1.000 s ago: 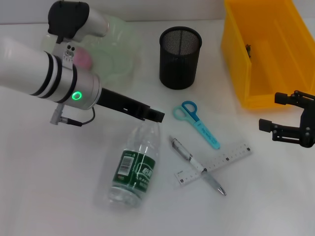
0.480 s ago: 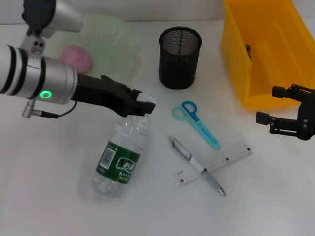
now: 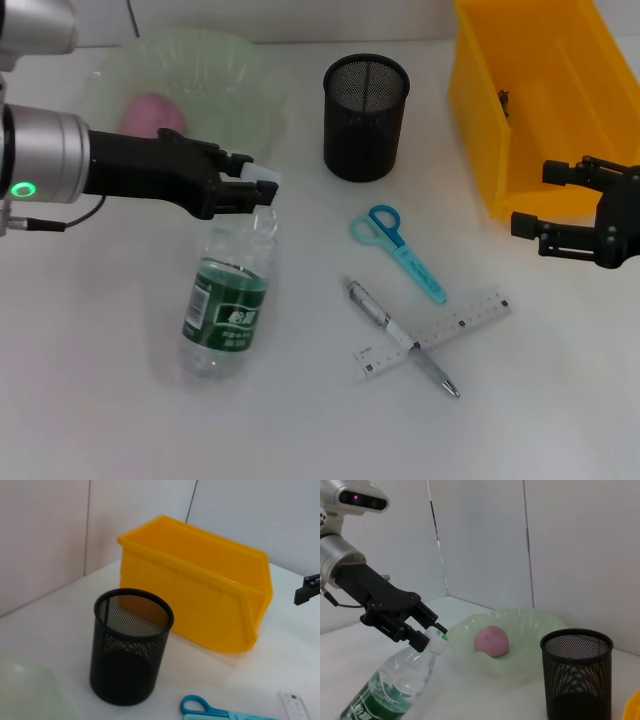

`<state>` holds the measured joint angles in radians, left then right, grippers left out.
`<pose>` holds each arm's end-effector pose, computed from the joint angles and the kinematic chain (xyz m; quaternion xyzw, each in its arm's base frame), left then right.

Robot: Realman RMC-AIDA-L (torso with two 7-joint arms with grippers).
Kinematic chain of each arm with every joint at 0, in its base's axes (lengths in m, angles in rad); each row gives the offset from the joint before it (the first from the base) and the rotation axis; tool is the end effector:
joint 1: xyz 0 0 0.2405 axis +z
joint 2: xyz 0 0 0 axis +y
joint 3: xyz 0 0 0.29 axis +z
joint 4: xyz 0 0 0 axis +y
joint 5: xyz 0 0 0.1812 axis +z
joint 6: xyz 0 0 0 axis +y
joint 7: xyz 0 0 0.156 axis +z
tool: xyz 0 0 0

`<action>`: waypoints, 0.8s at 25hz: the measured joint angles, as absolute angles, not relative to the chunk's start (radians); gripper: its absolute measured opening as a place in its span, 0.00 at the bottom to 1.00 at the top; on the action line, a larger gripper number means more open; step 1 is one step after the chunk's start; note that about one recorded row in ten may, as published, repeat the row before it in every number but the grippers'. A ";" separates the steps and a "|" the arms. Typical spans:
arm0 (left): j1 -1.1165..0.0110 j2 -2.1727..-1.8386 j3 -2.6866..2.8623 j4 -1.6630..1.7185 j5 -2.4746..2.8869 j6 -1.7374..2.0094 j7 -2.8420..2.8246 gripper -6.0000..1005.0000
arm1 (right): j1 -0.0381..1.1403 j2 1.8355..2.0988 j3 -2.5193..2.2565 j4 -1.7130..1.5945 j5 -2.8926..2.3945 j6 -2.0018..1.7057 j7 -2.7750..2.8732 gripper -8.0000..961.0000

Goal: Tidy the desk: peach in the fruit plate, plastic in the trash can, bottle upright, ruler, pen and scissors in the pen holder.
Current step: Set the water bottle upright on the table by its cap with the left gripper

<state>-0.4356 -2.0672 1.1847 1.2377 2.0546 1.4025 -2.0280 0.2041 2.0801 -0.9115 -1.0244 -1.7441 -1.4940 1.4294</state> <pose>-0.2236 0.3369 -0.0159 -0.9540 -0.2453 -0.0904 0.1467 0.2965 0.2792 0.0141 -0.9228 0.1981 0.2325 0.2349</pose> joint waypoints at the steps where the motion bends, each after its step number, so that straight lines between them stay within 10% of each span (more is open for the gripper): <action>1: -0.425 -2.067 1.176 1.249 2.054 1.404 -2.013 0.47 | 0.207 2.080 -0.911 -1.025 -1.744 -1.494 1.433 0.87; 20: -0.329 -2.068 1.066 1.266 1.925 1.403 -1.814 0.47 | 0.239 2.079 -0.911 -1.034 -1.747 -1.490 1.453 0.87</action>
